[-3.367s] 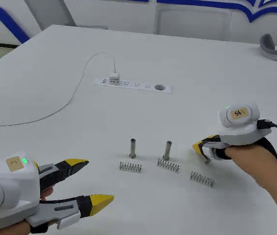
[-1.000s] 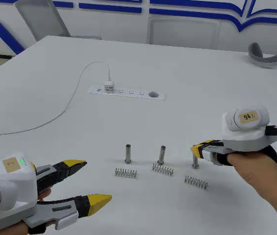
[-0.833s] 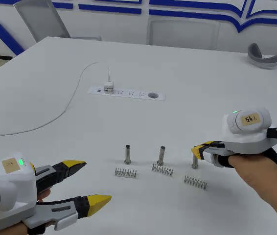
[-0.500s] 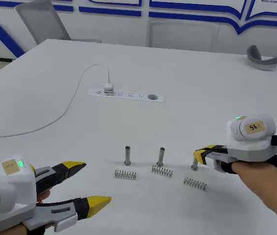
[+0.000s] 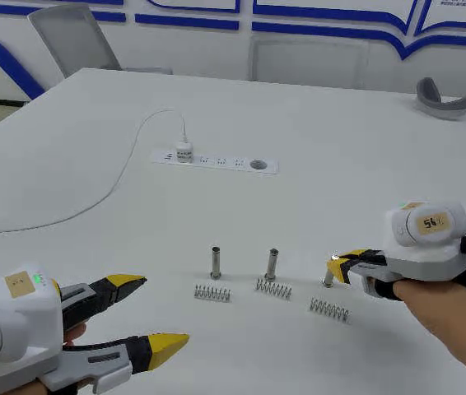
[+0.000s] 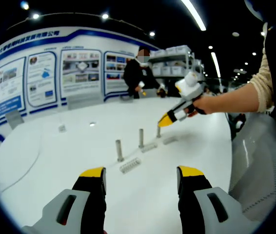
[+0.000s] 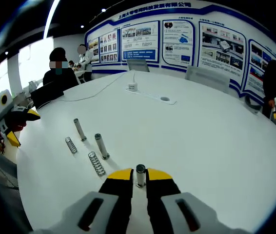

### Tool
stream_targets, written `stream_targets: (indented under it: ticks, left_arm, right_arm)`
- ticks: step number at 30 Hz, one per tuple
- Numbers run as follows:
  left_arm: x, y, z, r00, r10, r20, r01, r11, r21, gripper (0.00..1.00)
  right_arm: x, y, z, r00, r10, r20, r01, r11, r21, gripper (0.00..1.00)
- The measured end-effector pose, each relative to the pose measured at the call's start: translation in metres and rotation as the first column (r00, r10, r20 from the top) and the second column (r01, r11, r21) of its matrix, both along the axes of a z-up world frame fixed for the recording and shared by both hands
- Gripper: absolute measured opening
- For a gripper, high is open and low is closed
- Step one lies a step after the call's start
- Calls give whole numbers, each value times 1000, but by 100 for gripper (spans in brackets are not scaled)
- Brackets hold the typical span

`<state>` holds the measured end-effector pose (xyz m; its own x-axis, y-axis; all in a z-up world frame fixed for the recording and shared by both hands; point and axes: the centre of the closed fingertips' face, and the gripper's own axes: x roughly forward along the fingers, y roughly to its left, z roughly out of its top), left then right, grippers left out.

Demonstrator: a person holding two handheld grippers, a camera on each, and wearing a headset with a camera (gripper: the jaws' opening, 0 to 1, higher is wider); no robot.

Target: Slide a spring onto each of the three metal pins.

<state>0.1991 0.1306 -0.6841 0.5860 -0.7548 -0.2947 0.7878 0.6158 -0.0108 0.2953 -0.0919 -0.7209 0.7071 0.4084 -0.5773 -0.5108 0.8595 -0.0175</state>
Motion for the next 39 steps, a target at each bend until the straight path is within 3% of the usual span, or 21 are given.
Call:
stream_targets:
  ticks: [16,27,34,39]
  left_arm:
    - [2,-1,2,1000,0,5,0,1000,-4,60]
    - [3,-4,2,1000,-9,8,9,1000,-7,60]
    - [3,-4,2,1000,-12,6,12,1000,-7,60]
    - [4,-5,3,1000,-15,8,15,1000,-7,60]
  right_arm:
    - [-2,1,2,1000,11,14,-11,1000,-2,17]
    - [-10,-3,15,999,15,30,-15,1000,13,20]
    - [-21,-5,21,998,45,36,-45,999,-5,20]
    - [-31,1,16,995,100,6,-100,995,-26,20]
